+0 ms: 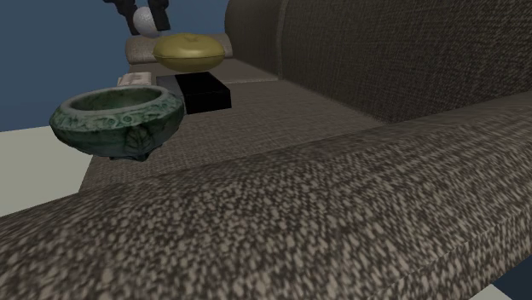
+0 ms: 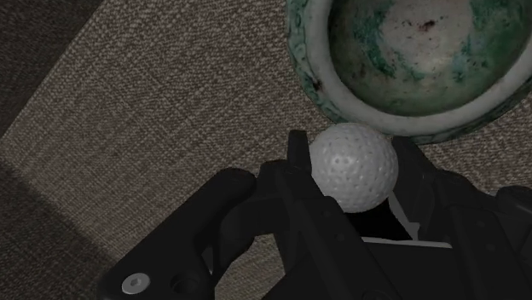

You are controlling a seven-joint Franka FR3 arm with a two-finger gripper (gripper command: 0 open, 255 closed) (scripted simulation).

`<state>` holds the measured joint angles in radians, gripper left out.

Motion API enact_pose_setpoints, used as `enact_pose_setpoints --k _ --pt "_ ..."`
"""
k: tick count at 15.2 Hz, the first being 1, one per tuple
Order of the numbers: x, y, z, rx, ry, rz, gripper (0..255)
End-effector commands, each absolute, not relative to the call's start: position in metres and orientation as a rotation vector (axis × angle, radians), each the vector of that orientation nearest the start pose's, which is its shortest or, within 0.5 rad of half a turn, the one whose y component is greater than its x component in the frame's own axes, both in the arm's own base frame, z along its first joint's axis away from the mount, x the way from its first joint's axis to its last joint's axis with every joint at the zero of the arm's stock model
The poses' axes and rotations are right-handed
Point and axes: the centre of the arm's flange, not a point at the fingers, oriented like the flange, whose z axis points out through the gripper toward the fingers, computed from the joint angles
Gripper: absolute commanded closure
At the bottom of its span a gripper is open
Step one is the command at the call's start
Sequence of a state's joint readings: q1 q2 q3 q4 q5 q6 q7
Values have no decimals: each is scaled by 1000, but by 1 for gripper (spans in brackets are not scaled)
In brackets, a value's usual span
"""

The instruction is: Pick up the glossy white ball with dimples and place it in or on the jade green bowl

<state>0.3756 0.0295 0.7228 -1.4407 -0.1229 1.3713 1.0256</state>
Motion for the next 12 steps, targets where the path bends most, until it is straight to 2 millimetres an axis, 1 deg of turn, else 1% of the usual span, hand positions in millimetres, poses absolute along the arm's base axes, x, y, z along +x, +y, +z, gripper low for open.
enact_pose_setpoints --k 1,2,3,12 --pt "243 488 659 -3269 -86 -73 255" --pt "233 496 659 -3269 -86 -73 255" --pt "216 509 659 -3269 -86 -73 255" --pt "216 509 611 -3269 -86 -73 255"
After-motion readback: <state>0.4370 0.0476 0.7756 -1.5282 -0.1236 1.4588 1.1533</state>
